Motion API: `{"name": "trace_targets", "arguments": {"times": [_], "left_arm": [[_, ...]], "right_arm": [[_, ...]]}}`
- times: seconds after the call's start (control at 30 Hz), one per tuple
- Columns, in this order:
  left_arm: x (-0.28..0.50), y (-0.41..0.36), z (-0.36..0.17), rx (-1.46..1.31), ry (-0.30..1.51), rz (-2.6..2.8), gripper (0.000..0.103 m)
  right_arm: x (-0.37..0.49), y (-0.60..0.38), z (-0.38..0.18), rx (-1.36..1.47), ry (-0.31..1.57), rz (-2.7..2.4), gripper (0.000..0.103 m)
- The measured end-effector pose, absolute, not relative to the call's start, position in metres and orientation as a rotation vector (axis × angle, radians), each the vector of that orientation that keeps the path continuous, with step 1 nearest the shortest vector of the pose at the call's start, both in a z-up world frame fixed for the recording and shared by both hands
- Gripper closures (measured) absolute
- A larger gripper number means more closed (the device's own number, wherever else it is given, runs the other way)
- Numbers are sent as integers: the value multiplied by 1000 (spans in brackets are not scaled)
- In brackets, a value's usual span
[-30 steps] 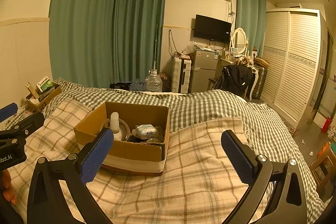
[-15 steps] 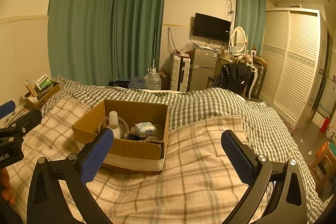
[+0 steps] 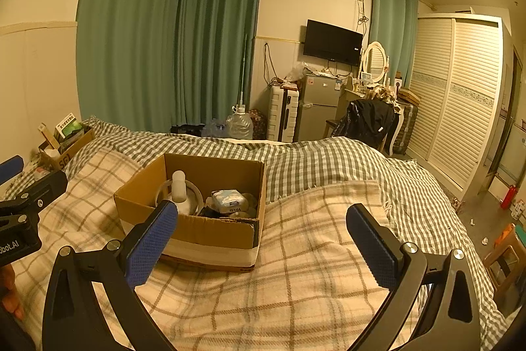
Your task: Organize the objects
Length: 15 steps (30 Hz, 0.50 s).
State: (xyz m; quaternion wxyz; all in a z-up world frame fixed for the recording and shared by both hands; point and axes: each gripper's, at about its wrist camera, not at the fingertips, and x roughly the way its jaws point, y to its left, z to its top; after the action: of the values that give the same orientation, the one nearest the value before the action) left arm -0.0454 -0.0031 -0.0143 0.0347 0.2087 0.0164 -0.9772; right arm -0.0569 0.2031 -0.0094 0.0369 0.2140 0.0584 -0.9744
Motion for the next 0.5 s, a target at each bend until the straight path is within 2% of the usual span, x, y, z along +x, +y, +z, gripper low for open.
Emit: {"name": "trace_targets", "arguments": {"times": [0.5], "left_arm": [[-46, -3, -14, 652, 45, -3005, 0]], "right_arm": [[-59, 202, -12, 669, 189, -2988, 0]]}}
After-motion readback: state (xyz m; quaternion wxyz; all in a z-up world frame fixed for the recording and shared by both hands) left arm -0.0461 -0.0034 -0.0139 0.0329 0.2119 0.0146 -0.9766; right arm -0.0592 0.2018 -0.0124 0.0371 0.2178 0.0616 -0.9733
